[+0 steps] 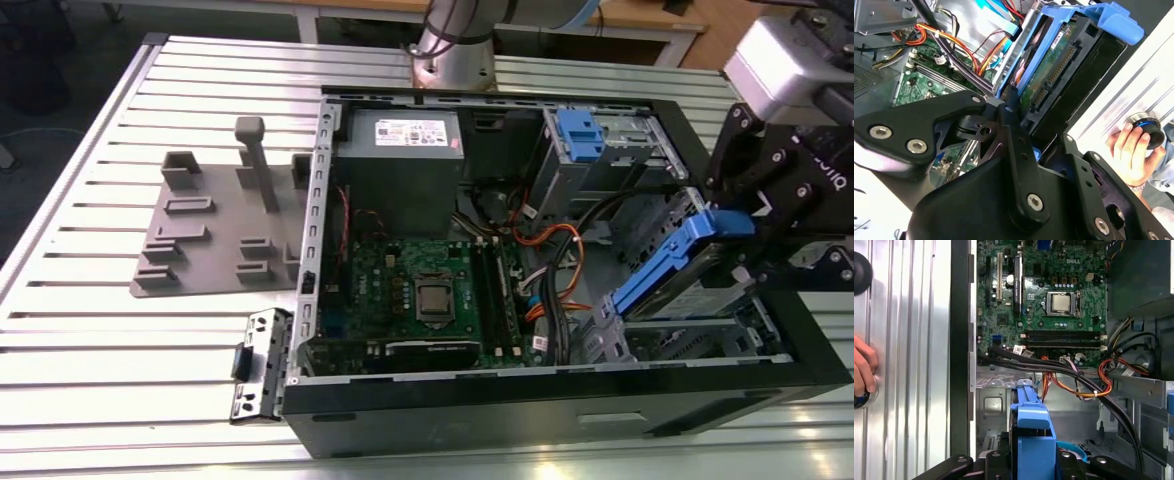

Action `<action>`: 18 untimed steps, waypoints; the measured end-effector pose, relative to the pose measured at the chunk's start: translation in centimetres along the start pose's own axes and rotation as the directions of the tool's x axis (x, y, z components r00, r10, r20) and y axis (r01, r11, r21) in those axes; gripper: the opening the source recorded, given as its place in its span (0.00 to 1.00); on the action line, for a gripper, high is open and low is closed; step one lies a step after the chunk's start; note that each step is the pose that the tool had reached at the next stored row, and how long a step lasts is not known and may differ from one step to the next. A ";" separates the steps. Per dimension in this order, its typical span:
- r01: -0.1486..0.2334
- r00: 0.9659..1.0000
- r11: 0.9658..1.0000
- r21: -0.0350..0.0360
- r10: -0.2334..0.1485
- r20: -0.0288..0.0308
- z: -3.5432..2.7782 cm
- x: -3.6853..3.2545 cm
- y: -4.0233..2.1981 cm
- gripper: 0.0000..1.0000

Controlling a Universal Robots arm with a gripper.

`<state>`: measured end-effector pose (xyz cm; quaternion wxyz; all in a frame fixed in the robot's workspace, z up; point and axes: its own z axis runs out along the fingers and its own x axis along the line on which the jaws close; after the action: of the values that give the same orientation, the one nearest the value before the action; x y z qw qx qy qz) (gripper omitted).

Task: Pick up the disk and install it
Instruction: 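Insert the disk into the insertion slot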

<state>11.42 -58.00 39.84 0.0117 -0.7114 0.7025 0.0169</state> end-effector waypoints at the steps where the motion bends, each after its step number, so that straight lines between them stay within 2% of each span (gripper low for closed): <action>1: 0.000 1.000 1.000 0.000 0.000 0.000 0.17 0.01 0.00 0.36; 10: 0.000 1.000 1.000 -0.001 0.000 0.000 1.48 0.06 -0.01 0.36; 17: 0.000 1.000 1.000 -0.001 0.000 0.000 1.58 0.07 -0.01 0.37; 18: 0.000 1.000 1.000 -0.001 0.000 0.000 1.58 0.06 -0.01 0.44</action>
<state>11.42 -58.00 38.25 0.0114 -0.7114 0.7025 0.0173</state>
